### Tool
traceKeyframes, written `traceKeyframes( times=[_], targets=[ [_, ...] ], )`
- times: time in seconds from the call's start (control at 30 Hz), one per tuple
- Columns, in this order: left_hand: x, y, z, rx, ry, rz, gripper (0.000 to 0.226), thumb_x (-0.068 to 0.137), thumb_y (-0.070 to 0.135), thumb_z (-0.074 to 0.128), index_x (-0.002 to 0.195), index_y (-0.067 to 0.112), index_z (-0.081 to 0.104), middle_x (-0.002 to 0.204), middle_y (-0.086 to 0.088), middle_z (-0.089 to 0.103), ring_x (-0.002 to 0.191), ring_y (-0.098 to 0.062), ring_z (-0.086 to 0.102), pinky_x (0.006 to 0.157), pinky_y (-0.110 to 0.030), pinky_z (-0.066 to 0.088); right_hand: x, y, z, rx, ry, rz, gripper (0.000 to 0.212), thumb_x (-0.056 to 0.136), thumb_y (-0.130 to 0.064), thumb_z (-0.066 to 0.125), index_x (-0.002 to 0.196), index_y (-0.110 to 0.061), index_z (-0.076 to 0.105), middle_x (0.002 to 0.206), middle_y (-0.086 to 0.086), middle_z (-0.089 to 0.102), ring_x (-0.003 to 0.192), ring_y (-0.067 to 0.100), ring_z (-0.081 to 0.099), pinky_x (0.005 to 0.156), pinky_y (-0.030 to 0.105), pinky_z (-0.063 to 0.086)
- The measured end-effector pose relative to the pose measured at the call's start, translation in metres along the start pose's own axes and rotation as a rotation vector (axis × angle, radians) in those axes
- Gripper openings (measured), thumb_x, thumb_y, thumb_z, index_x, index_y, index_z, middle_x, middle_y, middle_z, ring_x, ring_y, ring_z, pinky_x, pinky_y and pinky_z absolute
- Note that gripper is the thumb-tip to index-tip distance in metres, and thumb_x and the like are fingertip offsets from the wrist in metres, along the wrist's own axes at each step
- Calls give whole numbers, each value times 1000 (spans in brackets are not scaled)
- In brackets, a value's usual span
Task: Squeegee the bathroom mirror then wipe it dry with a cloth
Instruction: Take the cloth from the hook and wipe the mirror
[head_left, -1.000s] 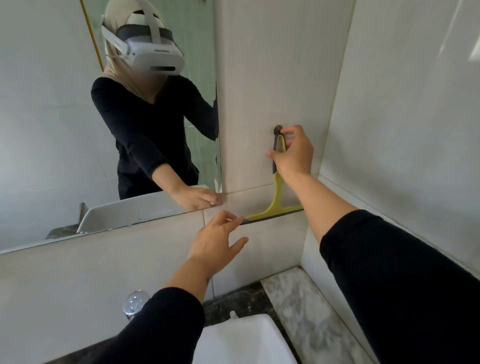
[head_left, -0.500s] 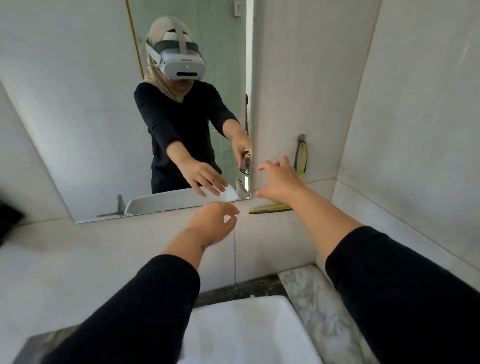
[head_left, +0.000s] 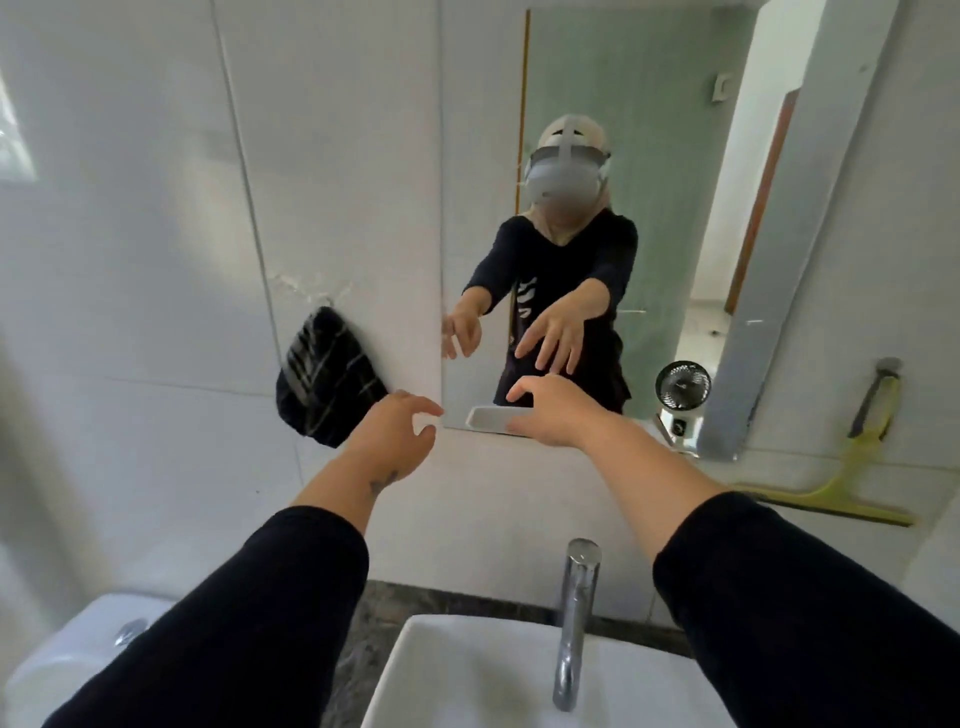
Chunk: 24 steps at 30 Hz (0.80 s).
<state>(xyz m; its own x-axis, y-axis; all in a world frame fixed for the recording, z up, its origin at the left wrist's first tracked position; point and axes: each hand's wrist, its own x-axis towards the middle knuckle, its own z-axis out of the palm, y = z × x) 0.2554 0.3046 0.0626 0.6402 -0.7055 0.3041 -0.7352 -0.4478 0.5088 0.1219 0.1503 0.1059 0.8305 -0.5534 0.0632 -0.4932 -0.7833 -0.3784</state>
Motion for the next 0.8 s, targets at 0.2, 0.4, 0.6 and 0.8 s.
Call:
traceKeyframes(
  times=[0.2, 0.4, 0.6, 0.8],
  targets=[
    [9, -69, -42, -28, 262, -147, 46, 92, 20, 58, 137, 24, 47, 143, 0, 38, 129, -23, 39, 103, -38, 41, 52, -81, 38, 135, -23, -268, 49, 92, -37, 56, 139, -30, 41, 145, 9, 40, 132, 27, 40, 106, 40, 37],
    [48, -120, -56, -155, 385, -260, 66, 89, 28, 62, 145, 37, 30, 144, -5, 35, 132, -29, 36, 106, -50, 40, 116, -152, 69, 298, 48, -393, 57, 96, -42, 47, 148, -35, 25, 140, 12, 40, 131, 31, 39, 110, 41, 33],
    [70, -147, -43, -237, 271, -252, 87, 87, 35, 65, 149, 45, 4, 141, -6, 47, 127, -26, 47, 104, -47, 42, 146, -172, 99, 408, 118, -337, 53, 99, -43, 35, 149, -35, 21, 138, 7, 32, 125, 30, 43, 109, 42, 35],
    [70, -139, -39, -416, 428, -161, 83, 81, 7, 66, 142, 49, 28, 124, 3, 60, 110, -19, 60, 96, -44, 50, 149, -176, 100, 663, 71, -375, 46, 102, -30, 32, 147, -25, 31, 133, 3, 37, 127, 17, 40, 101, 20, 25]
  ],
)
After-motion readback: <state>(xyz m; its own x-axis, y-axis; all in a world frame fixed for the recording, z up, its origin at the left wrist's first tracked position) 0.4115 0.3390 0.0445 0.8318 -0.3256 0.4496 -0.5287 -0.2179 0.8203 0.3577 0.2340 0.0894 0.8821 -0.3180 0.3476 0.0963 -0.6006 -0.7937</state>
